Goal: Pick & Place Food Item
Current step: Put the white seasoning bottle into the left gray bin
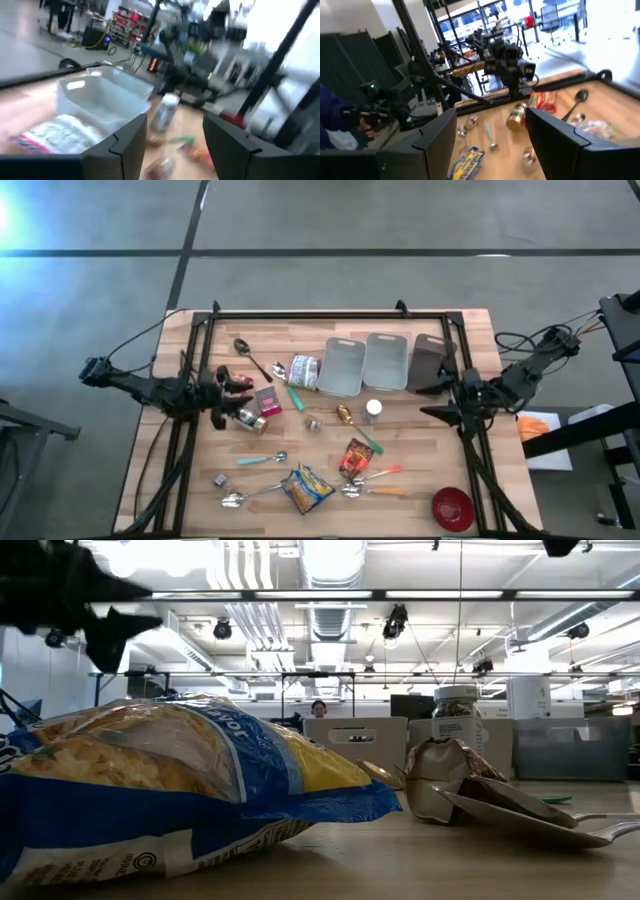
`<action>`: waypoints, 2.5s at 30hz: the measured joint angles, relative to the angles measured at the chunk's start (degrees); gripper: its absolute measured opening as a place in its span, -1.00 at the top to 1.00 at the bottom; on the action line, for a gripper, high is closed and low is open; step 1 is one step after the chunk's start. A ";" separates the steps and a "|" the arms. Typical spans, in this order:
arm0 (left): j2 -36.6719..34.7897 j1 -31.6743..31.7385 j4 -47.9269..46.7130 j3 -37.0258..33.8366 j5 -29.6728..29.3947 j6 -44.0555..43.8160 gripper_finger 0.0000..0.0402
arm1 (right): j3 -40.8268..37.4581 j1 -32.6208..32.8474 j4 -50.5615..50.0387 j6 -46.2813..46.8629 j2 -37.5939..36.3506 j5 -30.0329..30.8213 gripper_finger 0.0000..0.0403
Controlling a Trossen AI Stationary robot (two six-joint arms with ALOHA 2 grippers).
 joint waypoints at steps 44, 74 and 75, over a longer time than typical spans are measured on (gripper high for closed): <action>5.12 0.57 11.35 14.39 3.06 -7.82 0.02 | 21.28 -1.67 -31.30 20.99 15.23 5.75 -0.17; 6.80 0.57 2.54 14.39 3.28 -15.70 0.02 | 34.51 -23.26 -52.98 37.49 47.49 -21.16 -0.17; 6.80 0.57 2.48 14.39 3.28 -15.69 0.02 | 35.42 -23.77 -54.84 37.94 48.61 -21.19 -0.17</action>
